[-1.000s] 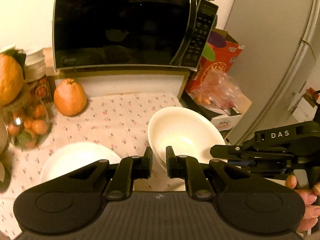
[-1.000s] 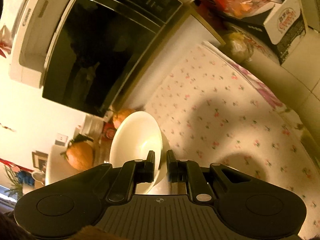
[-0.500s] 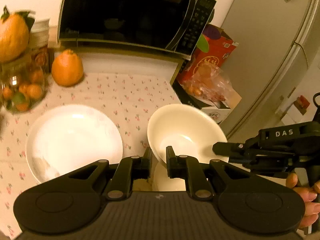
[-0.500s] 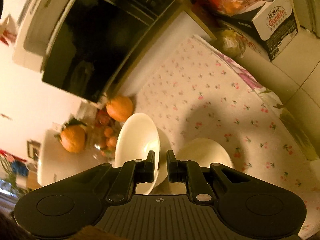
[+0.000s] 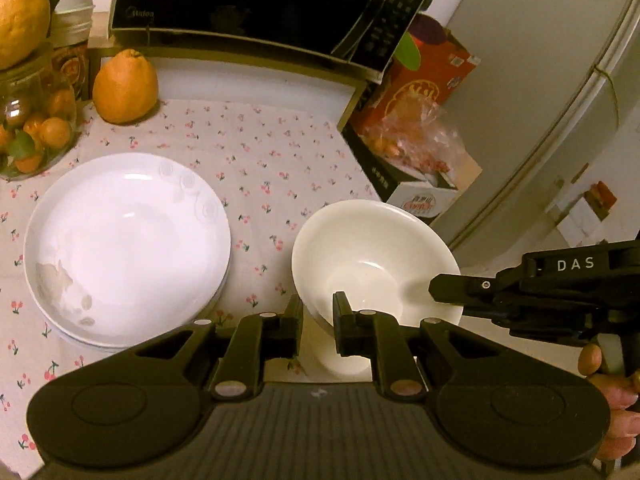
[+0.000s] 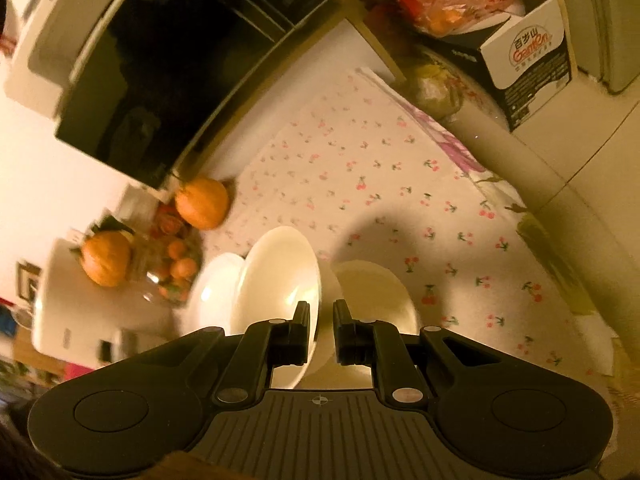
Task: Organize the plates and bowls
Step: 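Lower the small white bowl into the nested bowls with both grippers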
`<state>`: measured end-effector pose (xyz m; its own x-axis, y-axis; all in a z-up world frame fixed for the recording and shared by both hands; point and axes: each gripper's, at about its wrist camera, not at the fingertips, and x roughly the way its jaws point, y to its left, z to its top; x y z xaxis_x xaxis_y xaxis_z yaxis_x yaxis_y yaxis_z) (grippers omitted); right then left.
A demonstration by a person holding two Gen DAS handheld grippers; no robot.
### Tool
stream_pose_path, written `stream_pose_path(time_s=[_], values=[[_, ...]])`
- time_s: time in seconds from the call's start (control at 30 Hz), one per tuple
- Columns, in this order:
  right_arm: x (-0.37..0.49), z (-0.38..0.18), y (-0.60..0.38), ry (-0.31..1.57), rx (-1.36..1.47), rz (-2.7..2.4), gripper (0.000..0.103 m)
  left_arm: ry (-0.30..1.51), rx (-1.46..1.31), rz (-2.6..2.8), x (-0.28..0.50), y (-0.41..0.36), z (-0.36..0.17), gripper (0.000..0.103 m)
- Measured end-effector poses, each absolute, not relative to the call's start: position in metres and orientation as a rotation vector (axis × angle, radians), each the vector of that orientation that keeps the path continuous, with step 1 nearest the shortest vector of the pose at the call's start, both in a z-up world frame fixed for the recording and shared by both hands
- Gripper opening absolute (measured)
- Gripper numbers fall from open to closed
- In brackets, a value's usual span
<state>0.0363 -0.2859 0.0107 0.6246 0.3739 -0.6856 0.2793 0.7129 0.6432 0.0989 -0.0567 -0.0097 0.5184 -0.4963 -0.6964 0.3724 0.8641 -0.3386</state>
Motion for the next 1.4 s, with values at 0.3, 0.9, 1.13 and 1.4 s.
stream_pose_path(time_s=[0.3,0.9,1.13,1.4], values=[[0.036,0.002,-0.278,0.978,0.737,0.043,0.013,0.889,-0.087,-0.524,0.094,-0.063,-0.017,0.018],[0.04,-0.011,-0.273,1.049,0.649,0.024,0.016,0.933,-0.052,-0.531,0.096,-0.073,-0.032,0.021],[0.041,-0.012,-0.272,1.057,0.633,0.024,0.016,0.961,-0.061,-0.53,0.098,-0.074,-0.038,0.021],[0.041,-0.012,-0.276,1.061,0.653,0.033,0.016,0.974,-0.073,-0.527,0.101,-0.074,-0.041,0.022]])
